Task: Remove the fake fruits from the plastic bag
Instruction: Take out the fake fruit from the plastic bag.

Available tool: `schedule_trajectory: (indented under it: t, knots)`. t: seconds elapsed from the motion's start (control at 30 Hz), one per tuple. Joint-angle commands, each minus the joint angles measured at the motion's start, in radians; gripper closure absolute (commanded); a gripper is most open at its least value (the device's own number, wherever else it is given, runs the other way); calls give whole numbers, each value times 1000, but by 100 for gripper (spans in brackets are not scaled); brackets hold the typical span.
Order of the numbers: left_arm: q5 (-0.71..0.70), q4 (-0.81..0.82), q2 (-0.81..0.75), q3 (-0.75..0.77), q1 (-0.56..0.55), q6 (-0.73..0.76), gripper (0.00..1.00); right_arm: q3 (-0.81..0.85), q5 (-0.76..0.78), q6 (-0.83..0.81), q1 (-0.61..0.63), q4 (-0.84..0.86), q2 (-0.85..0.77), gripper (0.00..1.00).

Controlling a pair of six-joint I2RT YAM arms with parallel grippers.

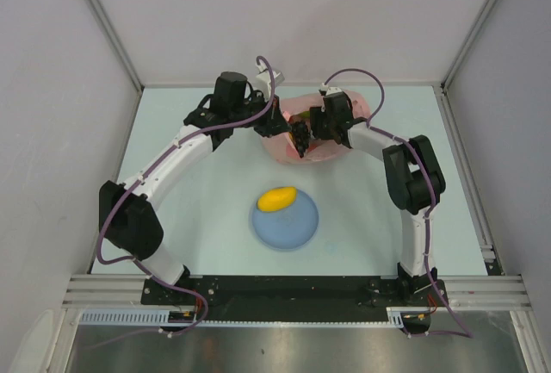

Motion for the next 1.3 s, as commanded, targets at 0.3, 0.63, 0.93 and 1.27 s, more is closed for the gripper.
schedule_trajectory:
  t: [0.3,0.63,0.93,1.27]
  knots:
    - [-9,-3,-63,-43,-2,19,99,118,87,24,2,65,89,50]
    - [-17,6,-28,-25,-2,30,100,61,-19,-52,-33,-6,-49,89]
    - [-26,-2,24,49,-2,45,100,32,-224,-231,-38,-255,-296,100]
    - [-18,-17,21,102,1,64,100,-28,-333,-498,3,-693,-474,100]
